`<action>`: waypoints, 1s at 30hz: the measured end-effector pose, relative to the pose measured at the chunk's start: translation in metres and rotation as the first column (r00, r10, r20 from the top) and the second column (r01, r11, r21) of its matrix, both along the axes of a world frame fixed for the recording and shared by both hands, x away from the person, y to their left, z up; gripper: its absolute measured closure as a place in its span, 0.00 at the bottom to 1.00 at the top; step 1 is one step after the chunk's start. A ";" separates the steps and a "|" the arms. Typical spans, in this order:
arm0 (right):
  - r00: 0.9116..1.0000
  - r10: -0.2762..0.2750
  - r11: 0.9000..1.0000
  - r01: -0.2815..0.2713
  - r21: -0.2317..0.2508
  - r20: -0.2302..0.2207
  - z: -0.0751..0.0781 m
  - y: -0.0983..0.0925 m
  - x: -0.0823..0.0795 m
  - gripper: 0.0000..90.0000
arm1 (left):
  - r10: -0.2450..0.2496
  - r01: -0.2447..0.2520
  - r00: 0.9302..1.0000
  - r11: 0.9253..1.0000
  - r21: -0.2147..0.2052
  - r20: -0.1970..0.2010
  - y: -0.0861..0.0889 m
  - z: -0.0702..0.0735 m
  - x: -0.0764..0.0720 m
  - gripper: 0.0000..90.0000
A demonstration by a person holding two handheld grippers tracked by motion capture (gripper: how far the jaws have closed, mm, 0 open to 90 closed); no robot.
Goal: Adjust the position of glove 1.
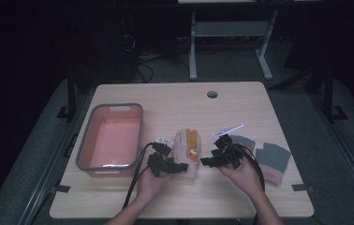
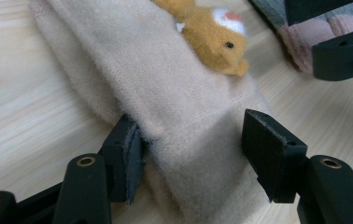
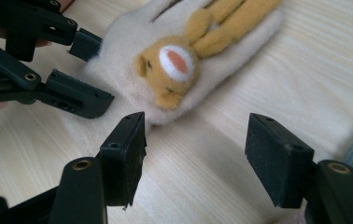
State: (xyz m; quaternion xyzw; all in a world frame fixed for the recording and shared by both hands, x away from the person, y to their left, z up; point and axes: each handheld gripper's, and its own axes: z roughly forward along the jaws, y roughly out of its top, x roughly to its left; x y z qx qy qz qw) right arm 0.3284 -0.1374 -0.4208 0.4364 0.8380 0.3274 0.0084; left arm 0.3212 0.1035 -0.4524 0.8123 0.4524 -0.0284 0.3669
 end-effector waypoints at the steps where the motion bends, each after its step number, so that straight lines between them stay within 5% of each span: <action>1: 1.000 -0.006 1.000 0.006 0.003 -0.003 -0.002 -0.002 0.000 0.42 | -0.009 0.009 1.000 1.000 0.006 0.002 -0.003 0.000 0.001 0.45; 10: 0.999 -0.042 0.999 0.043 0.028 -0.023 -0.007 -0.005 0.001 0.42 | -0.031 0.031 0.999 1.000 0.000 -0.005 -0.018 0.001 0.004 0.43; 18: 0.997 -0.073 0.996 0.075 0.052 -0.038 -0.014 0.000 -0.002 0.42 | -0.013 0.012 1.000 1.000 -0.027 -0.026 -0.003 0.007 0.003 0.34; 30: 0.983 -0.136 0.979 0.152 0.135 -0.122 -0.027 0.007 -0.002 0.45 | -0.020 0.016 0.997 0.999 -0.049 -0.074 0.006 -0.001 0.001 0.55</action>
